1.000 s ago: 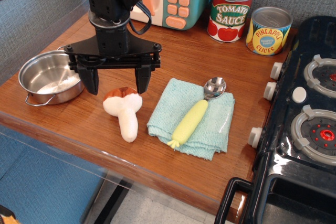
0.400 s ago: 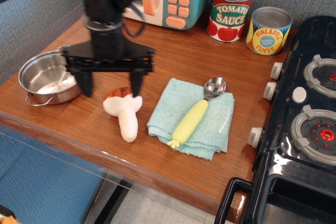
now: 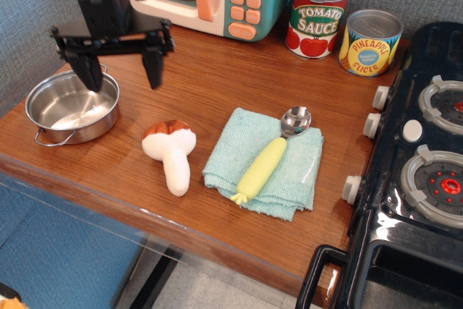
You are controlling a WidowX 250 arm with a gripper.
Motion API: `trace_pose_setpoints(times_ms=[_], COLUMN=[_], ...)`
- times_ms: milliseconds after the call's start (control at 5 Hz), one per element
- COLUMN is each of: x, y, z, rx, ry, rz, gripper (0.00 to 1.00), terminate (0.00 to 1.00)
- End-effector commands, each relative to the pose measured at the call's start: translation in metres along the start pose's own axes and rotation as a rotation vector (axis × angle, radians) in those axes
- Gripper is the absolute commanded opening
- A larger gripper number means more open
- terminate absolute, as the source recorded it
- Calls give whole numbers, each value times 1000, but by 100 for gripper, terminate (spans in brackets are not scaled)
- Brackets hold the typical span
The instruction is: Move the pot directly behind the mushroom
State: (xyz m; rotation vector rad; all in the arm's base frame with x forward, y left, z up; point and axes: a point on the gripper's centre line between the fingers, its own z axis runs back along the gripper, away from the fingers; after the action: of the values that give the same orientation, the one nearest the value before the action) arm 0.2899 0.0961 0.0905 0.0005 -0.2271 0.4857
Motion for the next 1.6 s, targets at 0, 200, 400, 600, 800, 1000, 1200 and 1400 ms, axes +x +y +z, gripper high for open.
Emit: trace_pose_setpoints(times_ms=[0, 200, 400, 600, 800, 1000, 1200, 1400], x=[30, 35, 38, 40, 39, 35, 32, 29], y=[14, 19, 27, 32, 33, 31, 29, 26], z=[-24, -39, -53, -59, -64, -66, -65, -64], rx=[50, 116, 138, 156, 160, 169, 180, 171], ry=[2, 20, 31, 43, 32, 26, 19, 12], rz=[18, 15, 37, 75, 121, 140, 153, 157], gripper=[100, 100, 100, 100, 0, 0, 0, 0], terminate=[0, 0, 0, 0, 0, 0, 0, 0])
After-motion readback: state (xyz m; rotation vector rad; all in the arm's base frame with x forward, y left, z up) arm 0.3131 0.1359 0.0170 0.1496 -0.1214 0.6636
